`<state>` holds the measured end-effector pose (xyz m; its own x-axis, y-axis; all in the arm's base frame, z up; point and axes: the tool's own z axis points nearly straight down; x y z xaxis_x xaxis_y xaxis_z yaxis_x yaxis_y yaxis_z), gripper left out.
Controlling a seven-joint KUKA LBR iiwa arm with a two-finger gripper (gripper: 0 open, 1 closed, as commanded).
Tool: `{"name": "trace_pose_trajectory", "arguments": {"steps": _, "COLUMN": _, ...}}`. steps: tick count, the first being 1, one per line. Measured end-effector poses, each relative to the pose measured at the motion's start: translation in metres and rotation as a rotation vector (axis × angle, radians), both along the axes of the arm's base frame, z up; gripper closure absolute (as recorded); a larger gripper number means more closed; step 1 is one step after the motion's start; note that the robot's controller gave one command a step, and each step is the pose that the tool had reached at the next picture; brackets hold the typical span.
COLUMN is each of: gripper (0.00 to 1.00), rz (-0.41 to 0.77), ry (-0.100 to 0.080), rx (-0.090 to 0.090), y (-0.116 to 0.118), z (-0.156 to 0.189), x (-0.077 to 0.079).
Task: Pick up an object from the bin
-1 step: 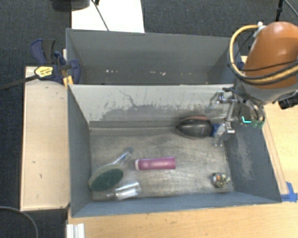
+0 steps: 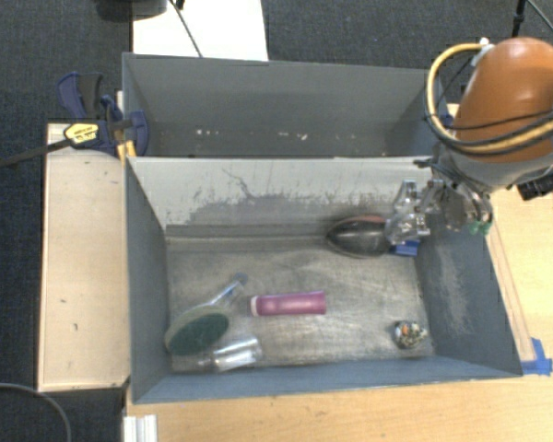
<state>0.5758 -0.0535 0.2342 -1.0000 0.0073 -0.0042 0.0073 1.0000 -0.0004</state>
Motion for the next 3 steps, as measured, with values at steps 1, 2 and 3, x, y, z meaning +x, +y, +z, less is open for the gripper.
{"name": "trace_pose_trajectory", "arguments": {"steps": 1, "gripper": 1.00, "rz": 0.207, "ry": 0.007, "rx": 0.001, "y": -0.019, "z": -0.088, "x": -0.003}}
{"name": "trace_pose_trajectory", "arguments": {"steps": 2, "gripper": 0.00, "rz": 0.208, "ry": 0.001, "rx": 0.000, "y": -0.018, "z": -0.085, "x": -0.002}}
{"name": "trace_pose_trajectory", "arguments": {"steps": 3, "gripper": 0.00, "rz": 0.417, "ry": -0.003, "rx": -0.001, "y": 0.008, "z": -0.060, "x": -0.001}}
